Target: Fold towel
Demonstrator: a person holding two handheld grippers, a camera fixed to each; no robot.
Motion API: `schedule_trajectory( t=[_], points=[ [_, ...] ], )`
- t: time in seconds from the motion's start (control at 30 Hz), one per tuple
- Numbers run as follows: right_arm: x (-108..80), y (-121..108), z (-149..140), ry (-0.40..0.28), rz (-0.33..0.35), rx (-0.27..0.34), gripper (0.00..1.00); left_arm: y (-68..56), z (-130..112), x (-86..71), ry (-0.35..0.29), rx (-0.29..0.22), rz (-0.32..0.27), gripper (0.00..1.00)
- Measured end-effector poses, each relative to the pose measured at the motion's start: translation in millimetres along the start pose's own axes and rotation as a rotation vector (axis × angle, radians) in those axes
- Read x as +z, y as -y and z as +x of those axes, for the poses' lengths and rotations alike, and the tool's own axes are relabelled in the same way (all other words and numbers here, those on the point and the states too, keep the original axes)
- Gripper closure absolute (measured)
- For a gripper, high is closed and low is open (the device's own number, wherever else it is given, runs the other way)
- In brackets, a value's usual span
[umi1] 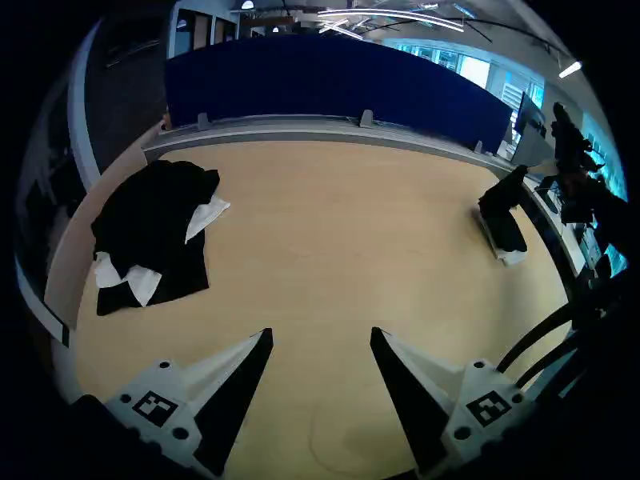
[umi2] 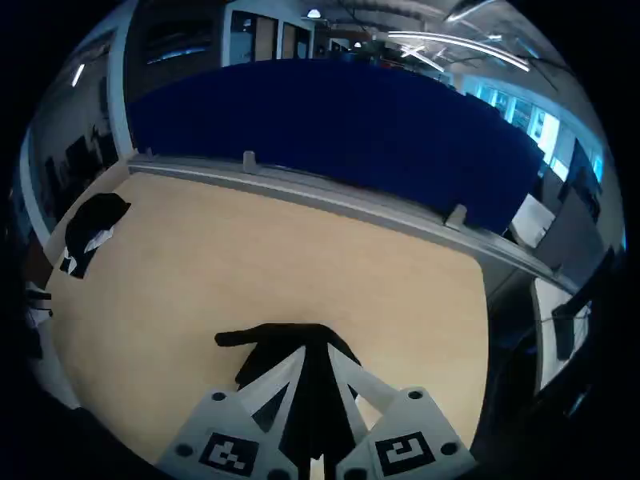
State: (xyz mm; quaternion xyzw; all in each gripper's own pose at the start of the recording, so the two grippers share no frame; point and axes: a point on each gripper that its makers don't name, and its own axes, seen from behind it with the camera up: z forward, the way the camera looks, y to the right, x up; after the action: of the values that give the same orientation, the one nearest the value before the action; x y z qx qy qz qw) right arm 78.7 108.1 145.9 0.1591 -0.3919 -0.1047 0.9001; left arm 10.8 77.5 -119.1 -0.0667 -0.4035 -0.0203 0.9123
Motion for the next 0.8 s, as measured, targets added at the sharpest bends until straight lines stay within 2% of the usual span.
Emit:
schedule_trajectory(
  t=[0.2, 0.4, 0.6, 0.8],
  points=[
    [11.7, -2.0, 10.6, 0.036, 0.018, -0.06, 0.96, 4.6, -0.3, -3.0, -0.001, -0.005, 0.013, 0.1],
    [15.3, 0.7, 5.3, 0.034, 0.037, -0.026, 0.96, 7.0, 0.2, -2.3, 0.002, -0.008, 0.018, 0.1],
    [13.8, 6.2, 0.6, 0.019, 0.054, 0.013, 0.96, 3.1, 3.6, 2.6, 0.005, -0.007, 0.007, 0.1],
    [10.9, 9.7, 25.7, -0.024, 0.06, 0.01, 0.96, -3.7, 9.9, 4.4, -0.003, -0.001, -0.002, 0.1]
  ],
)
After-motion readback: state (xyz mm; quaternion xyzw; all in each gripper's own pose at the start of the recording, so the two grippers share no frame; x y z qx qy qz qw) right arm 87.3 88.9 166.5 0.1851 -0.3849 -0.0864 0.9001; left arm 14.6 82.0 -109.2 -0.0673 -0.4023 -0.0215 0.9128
